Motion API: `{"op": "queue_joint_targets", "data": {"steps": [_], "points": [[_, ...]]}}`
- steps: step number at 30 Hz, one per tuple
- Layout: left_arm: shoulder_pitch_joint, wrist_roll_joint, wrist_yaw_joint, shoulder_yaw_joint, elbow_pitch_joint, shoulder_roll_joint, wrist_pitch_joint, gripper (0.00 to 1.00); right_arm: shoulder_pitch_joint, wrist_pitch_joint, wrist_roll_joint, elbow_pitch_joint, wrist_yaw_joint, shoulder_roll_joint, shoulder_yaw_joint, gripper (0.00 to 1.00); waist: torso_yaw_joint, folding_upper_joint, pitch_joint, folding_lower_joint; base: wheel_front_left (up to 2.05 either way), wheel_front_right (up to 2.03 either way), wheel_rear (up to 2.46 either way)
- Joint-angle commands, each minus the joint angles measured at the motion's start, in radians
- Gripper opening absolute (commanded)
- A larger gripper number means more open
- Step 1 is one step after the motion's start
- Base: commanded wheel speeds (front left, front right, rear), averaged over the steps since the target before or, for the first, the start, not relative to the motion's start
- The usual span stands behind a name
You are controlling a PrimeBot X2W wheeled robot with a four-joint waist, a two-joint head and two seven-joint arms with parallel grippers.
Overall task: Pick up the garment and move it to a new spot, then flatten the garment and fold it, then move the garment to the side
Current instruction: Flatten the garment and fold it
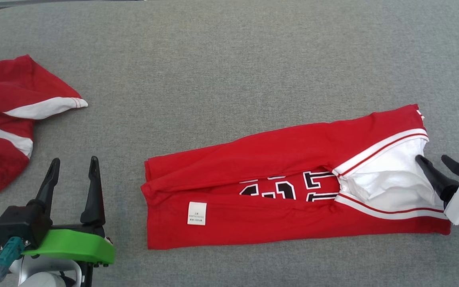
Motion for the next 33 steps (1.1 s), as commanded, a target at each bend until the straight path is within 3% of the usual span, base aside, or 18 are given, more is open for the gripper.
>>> {"op": "queue_joint_targets", "data": {"steps": [1,5,11,12,13,14,23,33], "points": [[0.013,-0.009,-0.027,0.036,0.018,-0.040,-0.007,1.00,-0.011,0.005,-0.025,0.041,0.000,0.003,0.016,1.00,0.028,0.0118,0.004,0.0001,0.00,0.00,0.00],[0.033,0.017,-0.080,0.084,0.057,-0.088,-0.007,1.00,-0.024,-0.005,-0.049,0.107,0.000,0.013,0.030,1.00,0.039,0.0118,0.003,0.0001,0.00,0.00,0.00],[0.082,0.064,-0.203,0.184,0.167,-0.187,-0.007,1.00,-0.031,-0.016,-0.025,0.218,0.001,0.058,0.081,1.00,0.054,0.0118,-0.021,0.0001,0.00,0.00,0.00],[0.086,0.070,-0.223,0.202,0.186,-0.204,-0.007,1.00,-0.035,-0.017,-0.006,0.228,0.001,0.071,0.087,0.85,0.056,0.0118,-0.025,0.0001,0.00,0.00,0.00],[0.094,0.078,-0.244,0.215,0.207,-0.217,-0.007,1.00,-0.041,-0.026,0.010,0.235,0.002,0.078,0.093,0.32,0.057,0.0118,-0.031,0.0001,0.00,0.00,0.00],[0.102,0.083,-0.266,0.229,0.229,-0.230,-0.007,1.00,-0.044,-0.035,0.025,0.242,0.002,0.080,0.098,0.00,0.059,0.0118,-0.038,0.0001,0.00,0.00,0.00],[0.149,0.159,-0.417,0.355,0.381,-0.334,-0.007,1.00,-0.036,-0.131,0.147,0.264,0.000,0.014,0.088,0.00,0.047,0.0118,-0.087,0.0001,0.00,0.00,0.00],[0.188,0.232,-0.513,0.445,0.454,-0.420,-0.007,1.00,0.049,-0.121,0.245,0.303,0.000,-0.128,-0.129,0.00,0.025,0.0118,-0.128,0.0001,0.00,0.00,0.00]]}}
